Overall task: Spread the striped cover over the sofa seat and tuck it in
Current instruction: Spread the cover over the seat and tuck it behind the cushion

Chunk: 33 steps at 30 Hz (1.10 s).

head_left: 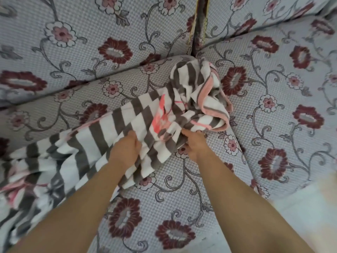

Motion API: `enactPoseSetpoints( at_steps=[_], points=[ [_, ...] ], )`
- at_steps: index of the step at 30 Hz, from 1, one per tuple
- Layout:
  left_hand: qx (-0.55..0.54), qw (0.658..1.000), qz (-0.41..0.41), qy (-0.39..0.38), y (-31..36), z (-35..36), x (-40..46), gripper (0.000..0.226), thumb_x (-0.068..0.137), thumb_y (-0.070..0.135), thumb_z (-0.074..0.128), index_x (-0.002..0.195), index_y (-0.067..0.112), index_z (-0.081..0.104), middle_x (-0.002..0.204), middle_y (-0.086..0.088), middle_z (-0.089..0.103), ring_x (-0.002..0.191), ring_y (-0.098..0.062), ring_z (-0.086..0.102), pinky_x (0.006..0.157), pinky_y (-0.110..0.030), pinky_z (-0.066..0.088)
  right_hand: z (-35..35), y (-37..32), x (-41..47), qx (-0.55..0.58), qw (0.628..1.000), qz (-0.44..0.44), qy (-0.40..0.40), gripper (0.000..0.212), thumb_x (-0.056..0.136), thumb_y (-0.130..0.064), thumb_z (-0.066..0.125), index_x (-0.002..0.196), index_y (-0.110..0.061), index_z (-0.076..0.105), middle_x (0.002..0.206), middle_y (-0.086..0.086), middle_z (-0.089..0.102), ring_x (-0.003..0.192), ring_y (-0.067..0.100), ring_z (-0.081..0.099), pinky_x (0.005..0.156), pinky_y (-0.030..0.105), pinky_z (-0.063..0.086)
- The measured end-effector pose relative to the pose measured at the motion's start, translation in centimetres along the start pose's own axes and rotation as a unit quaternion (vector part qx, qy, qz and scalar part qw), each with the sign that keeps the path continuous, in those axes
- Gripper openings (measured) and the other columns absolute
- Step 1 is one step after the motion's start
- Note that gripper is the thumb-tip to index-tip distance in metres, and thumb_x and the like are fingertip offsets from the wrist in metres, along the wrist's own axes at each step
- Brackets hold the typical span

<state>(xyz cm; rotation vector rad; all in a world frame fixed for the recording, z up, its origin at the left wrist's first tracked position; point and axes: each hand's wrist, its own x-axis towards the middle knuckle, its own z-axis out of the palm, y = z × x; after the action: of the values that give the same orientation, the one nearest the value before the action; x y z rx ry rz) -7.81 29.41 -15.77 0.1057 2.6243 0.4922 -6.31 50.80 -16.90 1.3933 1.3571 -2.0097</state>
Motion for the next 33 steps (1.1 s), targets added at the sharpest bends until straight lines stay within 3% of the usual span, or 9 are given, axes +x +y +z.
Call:
enactPoseSetpoints(
  at_steps=[2,6,9,12,17,20,23,29,33],
  points=[
    [-0.024,0.998,0.049,-0.016,1.0,-1.3,0.2,0.025,0.087,0.037,0.056,0.081,0.018,0.040,0.073,0.002,0.055,0.078,-0.030,0.061,0.063,-0.034,0.042,1.0,-0.1,-0.5,0.046,0.999,0.006,-0.023,0.029,0.093,-0.011,0.057,0.121,-0.004,0.056,0.116,0.019,0.066,0.094,0.030,0.063,0.073,0.043,0.051],
    [0.076,0.990,0.035,-0.109,2.6,0.8,-3.4,0.065,0.069,0.055,0.069,0.113,0.018,0.039,0.111,0.000,0.040,0.099,-0.023,0.050,0.074,-0.042,0.051,3.7,-1.0,-1.5,0.090,0.995,-0.003,-0.050,0.025,0.095,-0.016,0.054,0.118,-0.004,0.059,0.112,0.017,0.068,0.094,0.031,0.066,0.086,0.052,0.052],
    [0.036,0.999,0.018,0.003,2.0,0.6,-3.3,0.029,0.088,0.032,0.056,0.107,0.012,0.049,0.110,-0.009,0.053,0.099,-0.031,0.057,0.071,-0.042,0.049,3.7,-2.8,-2.3,-0.013,0.998,-0.031,-0.046,0.024,0.092,-0.028,0.060,0.108,-0.010,0.062,0.104,0.012,0.072,0.092,0.028,0.069,0.081,0.047,0.058],
    [-0.079,0.993,-0.056,0.063,0.5,-3.1,-0.4,0.025,0.093,0.023,0.047,0.107,0.005,0.054,0.102,-0.023,0.064,0.096,-0.040,0.060,0.080,-0.044,0.049,0.1,-5.7,-3.0,-0.170,0.982,-0.086,-0.007,0.030,0.089,-0.036,0.063,0.103,-0.011,0.061,0.093,0.010,0.072,0.079,0.027,0.071,0.062,0.038,0.060],
    [-0.078,0.988,-0.009,0.136,2.4,-10.8,2.6,0.021,0.093,0.021,0.047,0.100,0.004,0.057,0.089,-0.021,0.062,0.083,-0.036,0.058,0.070,-0.039,0.042,-9.3,-11.7,-4.0,-0.200,0.935,-0.173,0.237,0.024,0.088,-0.030,0.064,0.092,-0.007,0.056,0.102,0.015,0.061,0.082,0.027,0.063,0.073,0.041,0.055],
    [-0.092,0.986,0.083,0.111,7.5,-11.1,3.0,0.013,0.092,0.020,0.047,0.085,0.010,0.051,0.078,-0.013,0.054,0.074,-0.030,0.053,0.064,-0.038,0.040,-15.7,-15.2,-5.1,-0.185,0.877,-0.228,0.382,0.047,0.088,-0.041,0.058,0.119,-0.006,0.050,0.118,0.017,0.061,0.104,0.033,0.060,0.086,0.038,0.048],
    [-0.090,0.989,0.099,0.059,11.2,-8.5,2.4,0.017,0.094,0.022,0.044,0.093,0.006,0.051,0.081,-0.012,0.054,0.075,-0.029,0.052,0.062,-0.038,0.038,-19.9,-17.0,-6.2,-0.181,0.832,-0.271,0.448,0.052,0.092,-0.035,0.052,0.134,-0.006,0.041,0.130,0.019,0.054,0.117,0.034,0.053,0.091,0.037,0.042],
    [-0.038,0.968,0.145,-0.201,13.4,-1.6,-0.9,0.036,0.094,0.028,0.050,0.124,0.009,0.054,0.121,-0.010,0.060,0.112,-0.026,0.056,0.092,-0.032,0.043,-18.0,-12.8,-5.3,-0.353,0.876,-0.190,0.270,0.051,0.088,-0.023,0.059,0.135,-0.014,0.040,0.128,0.014,0.055,0.116,0.034,0.054,0.095,0.035,0.044],
    [-0.092,0.967,0.118,-0.205,10.5,-1.5,-2.0,0.035,0.095,0.021,0.051,0.128,0.013,0.054,0.124,-0.007,0.059,0.117,-0.023,0.055,0.098,-0.029,0.042,-12.4,-8.7,-4.7,-0.436,0.859,-0.213,0.162,0.047,0.090,-0.022,0.058,0.133,-0.011,0.043,0.129,0.013,0.055,0.117,0.031,0.053,0.081,0.027,0.034]
  ],
)
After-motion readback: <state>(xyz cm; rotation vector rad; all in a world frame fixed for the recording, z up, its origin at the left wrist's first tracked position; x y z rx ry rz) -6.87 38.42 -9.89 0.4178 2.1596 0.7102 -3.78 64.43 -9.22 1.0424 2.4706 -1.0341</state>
